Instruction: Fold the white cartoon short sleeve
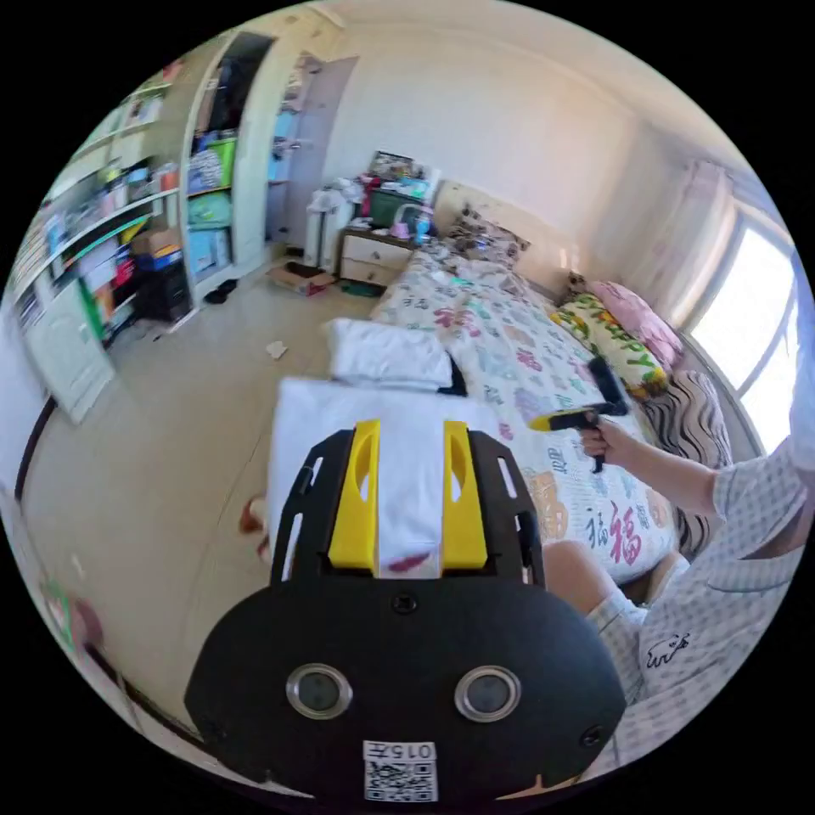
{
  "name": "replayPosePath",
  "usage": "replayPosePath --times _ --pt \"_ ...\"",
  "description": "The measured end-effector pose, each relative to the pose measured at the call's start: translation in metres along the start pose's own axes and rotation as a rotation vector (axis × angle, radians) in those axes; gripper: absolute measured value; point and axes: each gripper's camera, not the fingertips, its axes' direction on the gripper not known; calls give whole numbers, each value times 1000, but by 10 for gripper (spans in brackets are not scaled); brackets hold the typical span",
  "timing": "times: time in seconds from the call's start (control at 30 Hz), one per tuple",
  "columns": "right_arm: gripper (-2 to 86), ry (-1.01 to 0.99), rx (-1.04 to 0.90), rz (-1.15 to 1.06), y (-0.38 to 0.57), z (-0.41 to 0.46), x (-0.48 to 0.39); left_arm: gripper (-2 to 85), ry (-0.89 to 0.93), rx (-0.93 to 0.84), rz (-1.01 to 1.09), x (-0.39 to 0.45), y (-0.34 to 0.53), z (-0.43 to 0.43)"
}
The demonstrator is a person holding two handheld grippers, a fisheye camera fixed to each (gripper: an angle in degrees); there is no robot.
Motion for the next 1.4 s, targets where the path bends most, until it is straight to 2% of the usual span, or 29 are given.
replayPosePath --times 0.13,0.2,0.33,0.4,0.47,0.53,0.73,0.83,0.93,1.0,1.07,1.13,1.2,1.27,1.33,1.4 --pt "22 63 25 34 95 -34 -45 128 -244 29 -273 -6 100 -18" --pt "16 72 64 110 157 -58 -71 130 -124 146 -410 -12 140 -15" --pt "10 120 140 204 235 -96 -117 122 101 187 -550 -25 155 13" --pt "10 137 230 243 278 -124 -149 57 219 201 -618 -25 157 30" --pt "12 134 297 253 305 -143 -174 14 257 256 -634 -16 158 26" --pt "18 148 325 239 327 -159 -201 4 294 326 -585 3 153 9" --pt "97 328 344 104 360 -194 -313 -5 444 429 -219 120 108 -58" --pt "121 396 349 -51 355 -205 -386 -5 545 452 -49 192 101 -88" --pt "137 508 364 -202 353 -217 -463 -4 687 463 105 263 107 -105" --pt "140 659 429 -257 364 -235 -518 -3 760 456 201 317 118 -111" --pt "131 781 506 -276 383 -254 -554 -2 786 432 260 354 129 -110" --pt "81 865 578 -334 410 -273 -588 -1 817 399 316 387 140 -102" --pt "10 968 641 -394 450 -295 -624 5 912 344 356 423 154 -82" --pt "0 1028 649 -370 477 -315 -645 15 987 303 376 446 164 -62" --pt "-5 967 692 -304 505 -344 -660 51 1040 241 388 467 175 -39" --pt "-7 800 822 -221 545 -390 -673 131 1118 151 400 492 199 -9"
